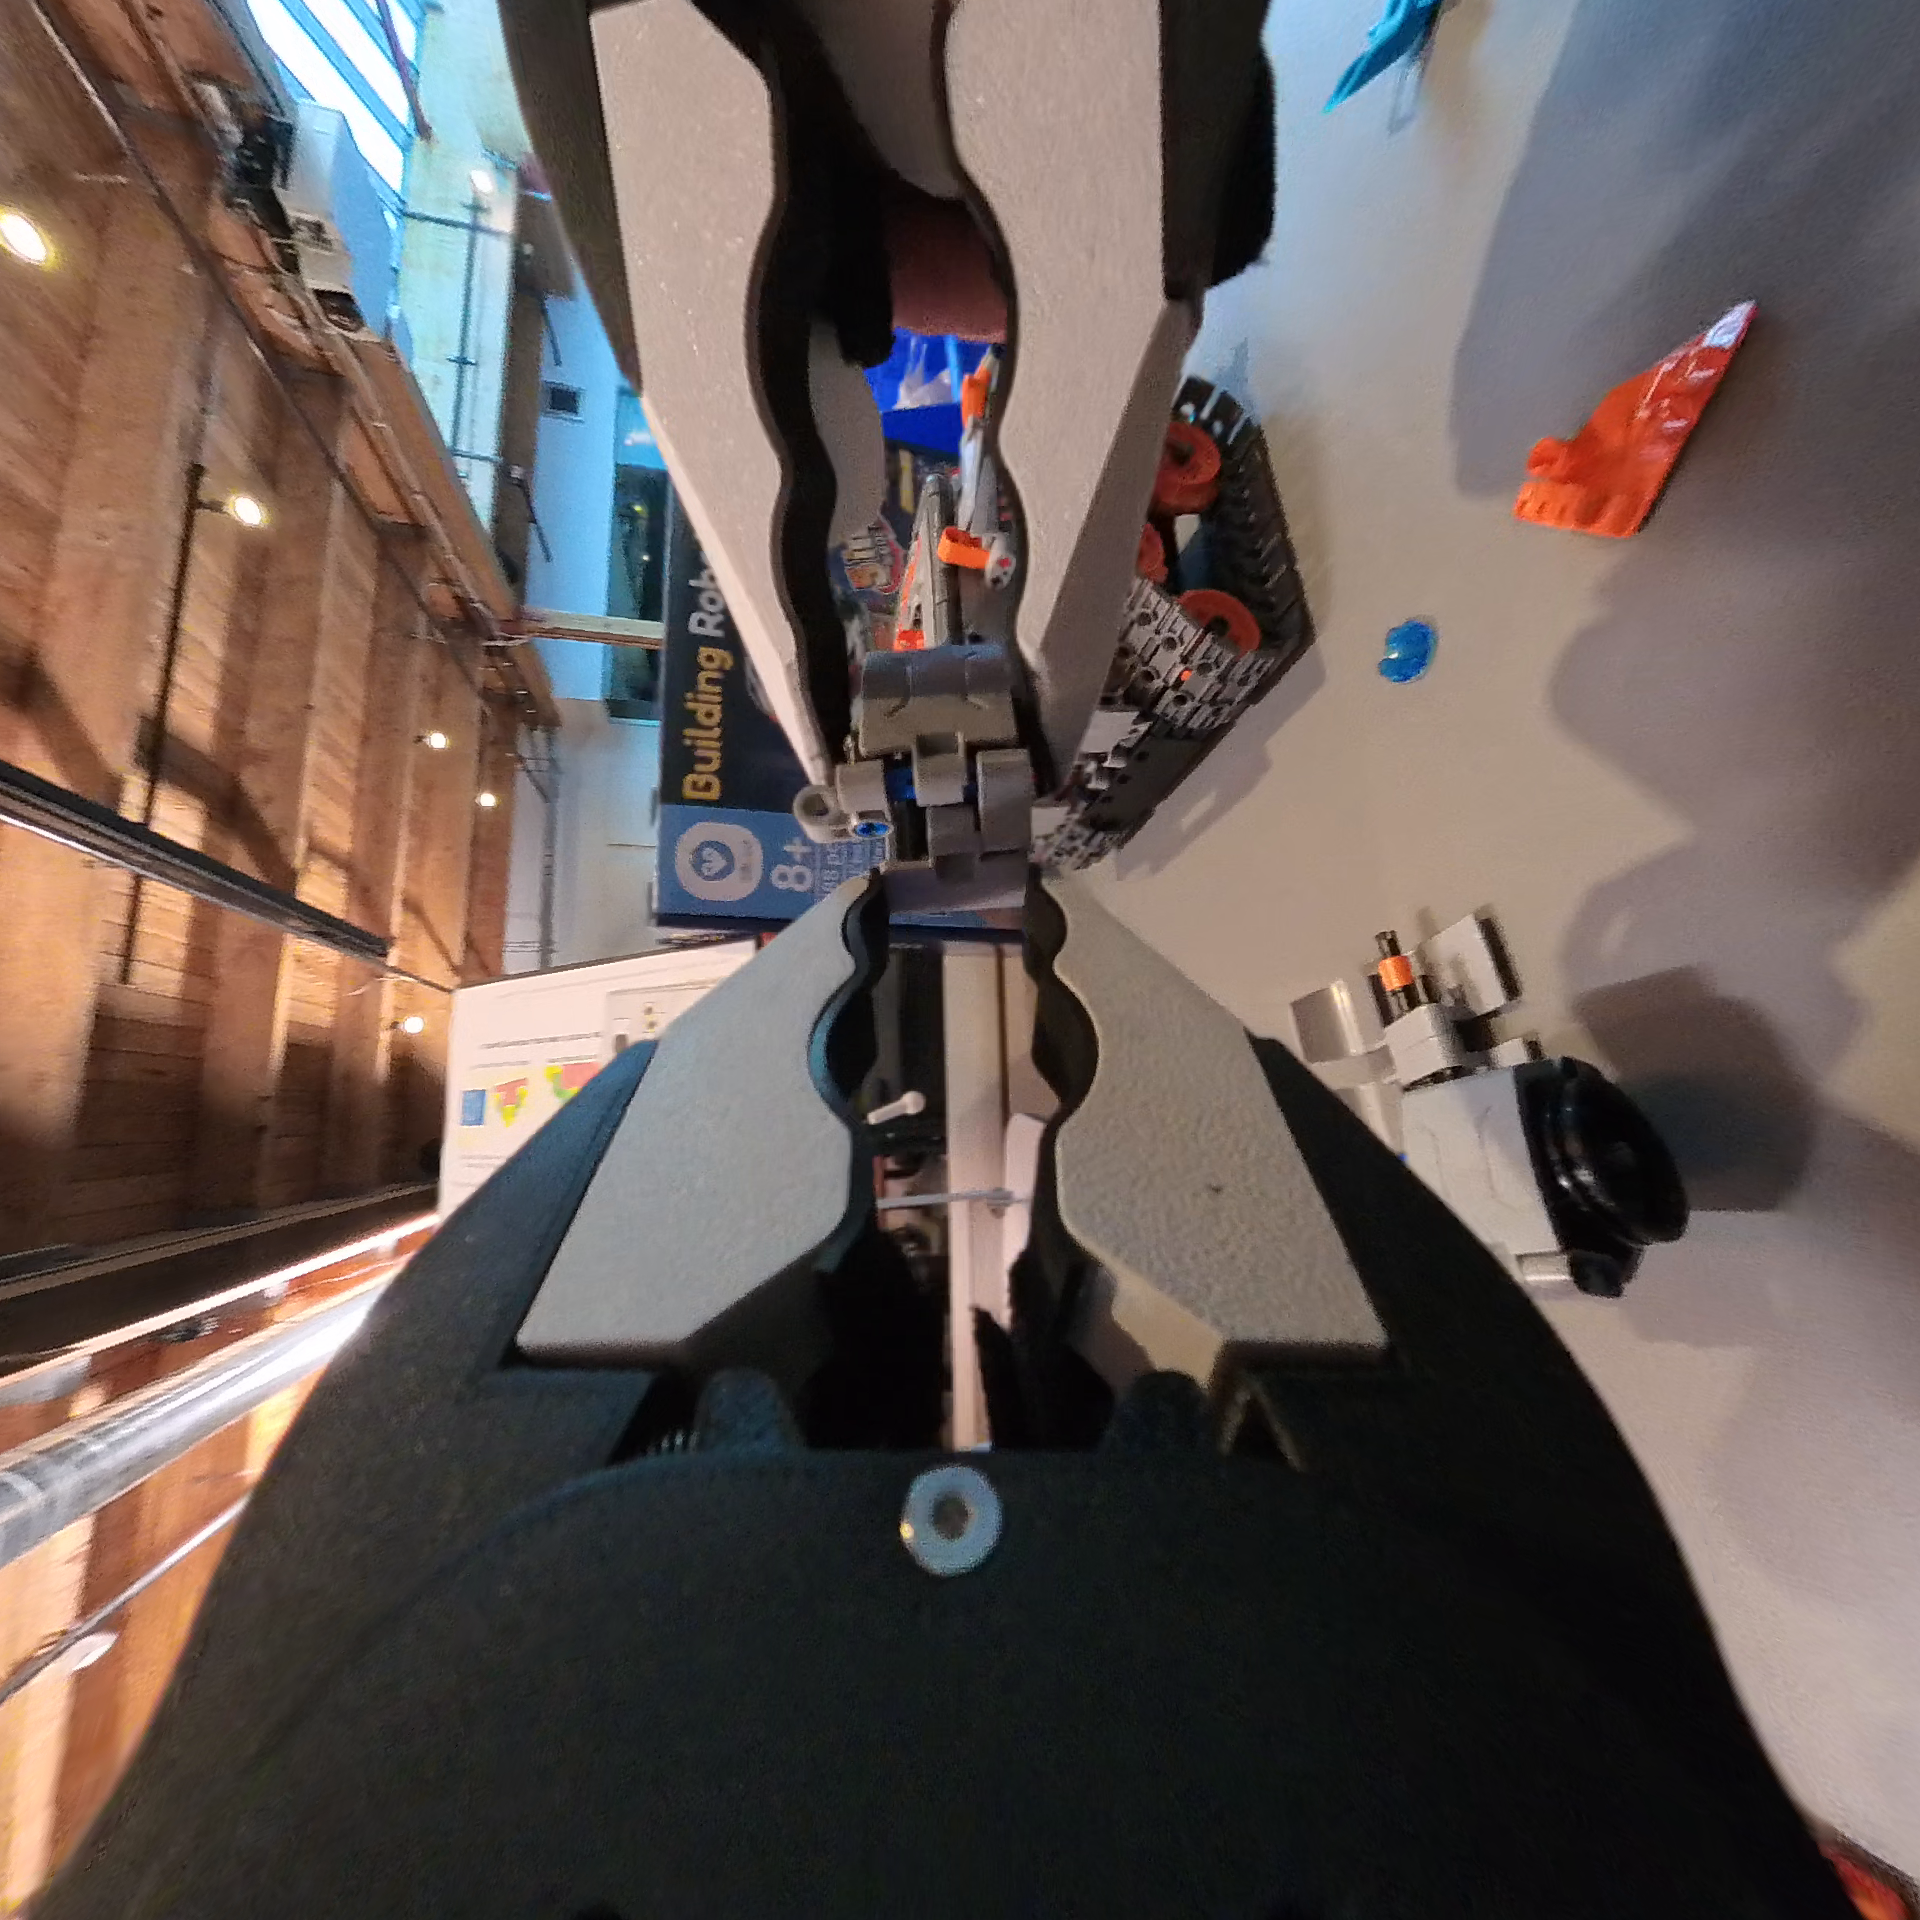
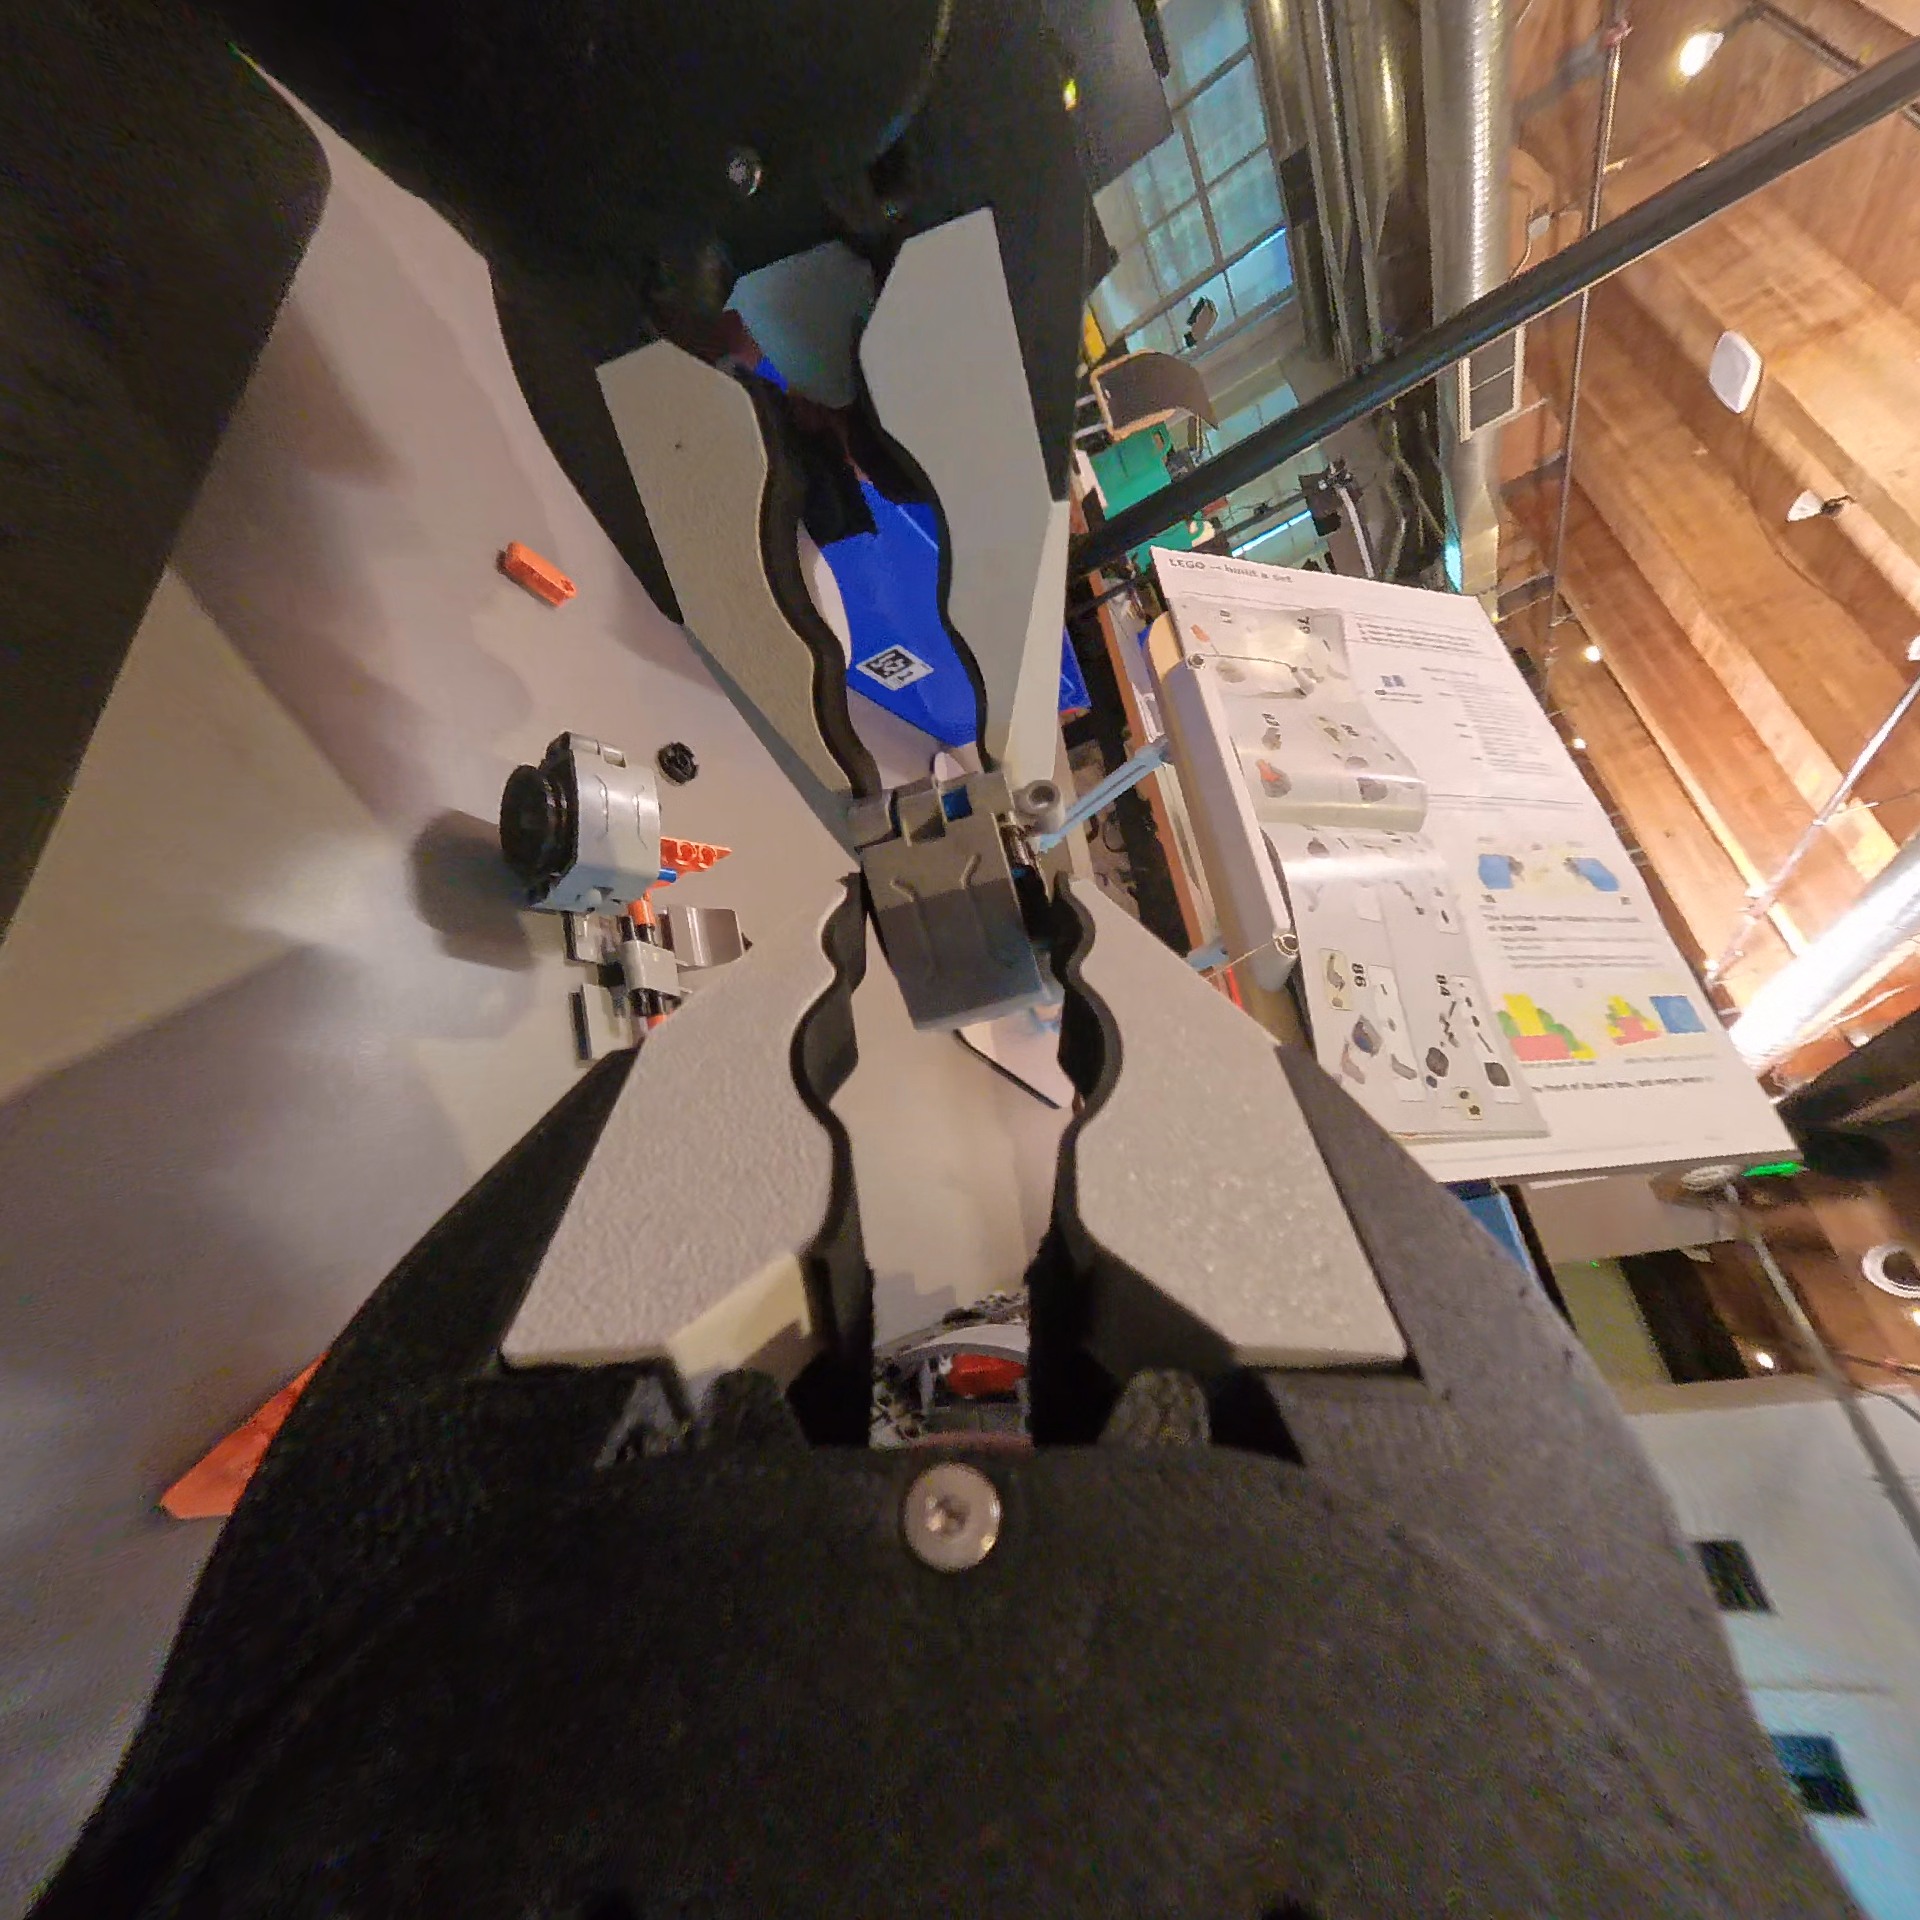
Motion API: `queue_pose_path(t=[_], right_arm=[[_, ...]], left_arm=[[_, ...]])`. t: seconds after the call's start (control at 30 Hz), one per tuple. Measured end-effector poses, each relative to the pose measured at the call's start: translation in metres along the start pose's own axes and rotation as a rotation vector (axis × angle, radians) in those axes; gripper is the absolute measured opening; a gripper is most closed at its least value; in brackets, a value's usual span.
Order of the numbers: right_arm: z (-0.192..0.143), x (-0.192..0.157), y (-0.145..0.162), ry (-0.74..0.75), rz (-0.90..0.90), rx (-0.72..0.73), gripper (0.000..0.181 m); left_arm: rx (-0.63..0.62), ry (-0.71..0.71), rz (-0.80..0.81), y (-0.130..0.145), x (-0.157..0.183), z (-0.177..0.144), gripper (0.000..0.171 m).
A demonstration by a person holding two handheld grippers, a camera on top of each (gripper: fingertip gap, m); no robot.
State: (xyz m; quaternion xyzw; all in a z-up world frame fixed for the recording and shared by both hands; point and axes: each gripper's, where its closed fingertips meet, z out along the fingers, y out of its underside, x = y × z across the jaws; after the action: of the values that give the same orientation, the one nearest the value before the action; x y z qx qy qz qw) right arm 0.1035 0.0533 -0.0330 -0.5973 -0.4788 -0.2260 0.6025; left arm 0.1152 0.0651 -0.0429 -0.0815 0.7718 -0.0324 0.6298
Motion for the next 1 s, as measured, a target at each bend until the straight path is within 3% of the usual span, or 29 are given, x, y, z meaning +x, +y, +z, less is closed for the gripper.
queue_pose_path(t=[0.13,0.37,1.0], right_arm=[[0.000,0.000,0.002,-0.003,0.004,-0.004,0.034],[-0.005,0.010,0.006,-0.001,0.074,0.013,0.044],[-0.001,0.002,0.012,-0.018,0.006,-0.038,0.028]], left_arm=[[-0.033,-0.067,0.086,0.001,-0.002,0.002,0.022],[-0.028,-0.107,0.097,0.002,-0.008,0.000,0.022],[-0.006,-0.042,0.025,0.006,-0.001,0.001,0.022]])
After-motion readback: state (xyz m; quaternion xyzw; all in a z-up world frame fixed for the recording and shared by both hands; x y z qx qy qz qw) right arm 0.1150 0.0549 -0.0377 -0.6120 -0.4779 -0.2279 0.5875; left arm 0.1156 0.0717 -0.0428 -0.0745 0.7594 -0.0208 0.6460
